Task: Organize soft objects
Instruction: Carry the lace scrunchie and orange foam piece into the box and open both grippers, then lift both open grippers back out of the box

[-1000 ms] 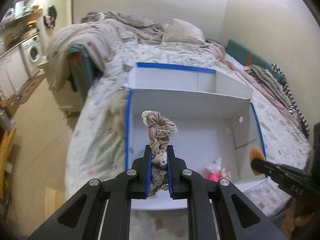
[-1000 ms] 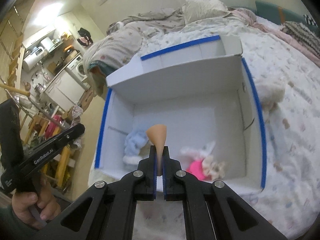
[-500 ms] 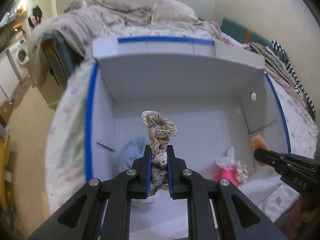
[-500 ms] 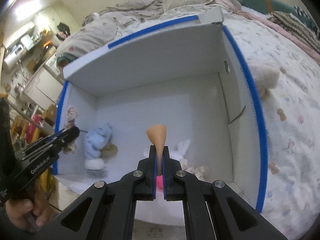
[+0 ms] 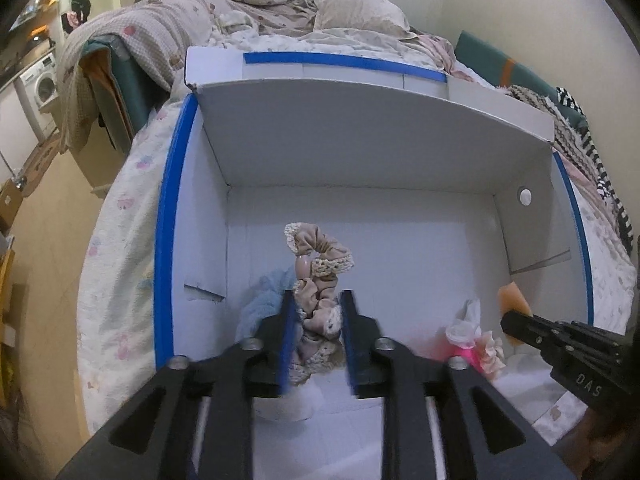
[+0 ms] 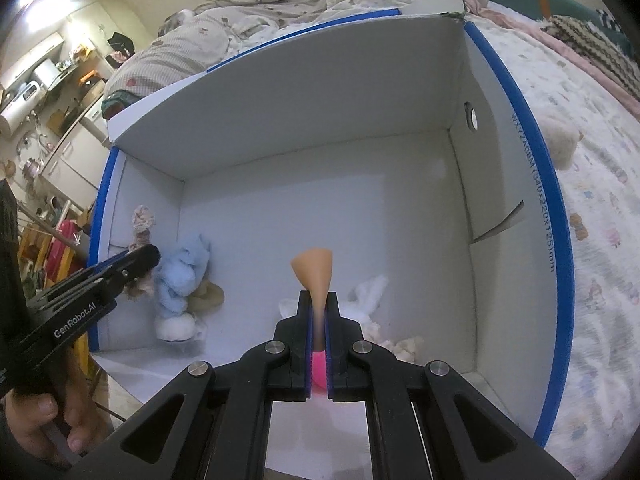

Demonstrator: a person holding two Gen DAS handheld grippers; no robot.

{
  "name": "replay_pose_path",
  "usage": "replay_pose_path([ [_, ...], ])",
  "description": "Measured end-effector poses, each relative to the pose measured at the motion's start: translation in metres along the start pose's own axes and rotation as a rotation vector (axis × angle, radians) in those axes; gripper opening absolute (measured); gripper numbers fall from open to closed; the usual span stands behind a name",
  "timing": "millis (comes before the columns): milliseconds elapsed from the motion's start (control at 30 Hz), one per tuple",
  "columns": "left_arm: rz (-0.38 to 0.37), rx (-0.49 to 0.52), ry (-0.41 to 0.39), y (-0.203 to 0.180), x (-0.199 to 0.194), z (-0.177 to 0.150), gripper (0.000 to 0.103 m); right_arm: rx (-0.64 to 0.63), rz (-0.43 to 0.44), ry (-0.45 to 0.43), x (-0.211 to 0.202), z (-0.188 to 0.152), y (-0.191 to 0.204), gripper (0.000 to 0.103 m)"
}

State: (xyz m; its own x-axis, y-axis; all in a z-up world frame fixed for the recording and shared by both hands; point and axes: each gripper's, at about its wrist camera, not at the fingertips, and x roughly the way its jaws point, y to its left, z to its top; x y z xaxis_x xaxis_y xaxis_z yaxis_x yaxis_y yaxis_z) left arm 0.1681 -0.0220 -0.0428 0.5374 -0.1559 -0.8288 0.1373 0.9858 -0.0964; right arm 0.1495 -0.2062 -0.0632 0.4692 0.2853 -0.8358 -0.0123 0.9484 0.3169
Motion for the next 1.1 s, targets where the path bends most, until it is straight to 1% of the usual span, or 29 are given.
replay_pose_path([
  [67, -0.008, -0.007, 0.009, 0.0, 0.001, 0.0, 0.04, 0.006, -0.001, 0.003, 0.001, 0.0, -0.001, 0.006],
  [100, -0.007, -0.009, 0.011, 0.0, 0.001, 0.0, 0.044, 0.009, -0.002, 0.004, 0.001, 0.0, -0.001, 0.006],
  [133, -0.007, -0.008, 0.011, 0.0, 0.001, 0.0, 0.053, 0.011, -0.002, 0.006, 0.002, -0.001, -0.002, 0.007],
  [167, -0.004, -0.004, 0.006, 0.0, 0.0, 0.0, 0.059, 0.013, -0.002, 0.009, 0.002, 0.0, -0.001, 0.007],
  [267, 0.012, 0.009, -0.017, -0.003, -0.005, 0.0, 0.062, 0.02, 0.006, 0.006, 0.003, 0.0, -0.001, 0.008],
  [367, 0.008, 0.01, -0.025, -0.002, -0.008, 0.0, 0.062, 0.02, 0.01, -0.005, 0.0, 0.0, -0.001, 0.012],
  [433, 0.011, 0.005, -0.026, -0.001, -0.009, 0.001, 0.062, 0.029, 0.024, -0.007, 0.0, 0.001, -0.003, 0.02],
  [467, 0.013, 0.003, -0.027, 0.0, -0.009, 0.001, 0.062, 0.035, 0.03, -0.006, 0.0, 0.001, -0.003, 0.022],
  [500, 0.015, -0.001, -0.029, 0.0, -0.009, 0.001, 0.062, 0.041, 0.032, -0.005, 0.0, 0.001, -0.004, 0.026],
  [567, 0.018, -0.006, -0.032, 0.001, -0.011, 0.001, 0.062, 0.057, 0.039, -0.006, -0.001, 0.001, -0.006, 0.047],
  [600, 0.02, -0.007, -0.034, 0.002, -0.011, 0.001, 0.062, 0.066, 0.043, -0.011, -0.002, 0.001, -0.007, 0.076],
  [633, 0.022, -0.007, -0.036, 0.002, -0.012, 0.001, 0.062, 0.079, 0.046, -0.025, -0.004, 0.002, -0.008, 0.089],
  [700, 0.026, -0.003, -0.041, 0.001, -0.013, 0.001, 0.062, 0.096, 0.036, -0.044, -0.007, 0.003, -0.01, 0.093],
  [800, 0.031, 0.007, -0.048, 0.0, -0.015, 0.001, 0.062, 0.106, 0.028, -0.046, -0.007, 0.005, -0.01, 0.095],
  [900, 0.051, 0.025, -0.068, -0.002, -0.019, 0.001, 0.062, 0.085, 0.014, -0.044, -0.006, 0.004, -0.006, 0.099],
  [1000, 0.066, 0.042, -0.09, -0.005, -0.024, 0.001, 0.062, 0.072, 0.002, -0.06, -0.009, 0.005, -0.004, 0.1],
  [1100, 0.068, 0.052, -0.099, -0.007, -0.03, -0.001, 0.062, 0.085, 0.009, -0.074, -0.013, 0.004, -0.007, 0.101],
])
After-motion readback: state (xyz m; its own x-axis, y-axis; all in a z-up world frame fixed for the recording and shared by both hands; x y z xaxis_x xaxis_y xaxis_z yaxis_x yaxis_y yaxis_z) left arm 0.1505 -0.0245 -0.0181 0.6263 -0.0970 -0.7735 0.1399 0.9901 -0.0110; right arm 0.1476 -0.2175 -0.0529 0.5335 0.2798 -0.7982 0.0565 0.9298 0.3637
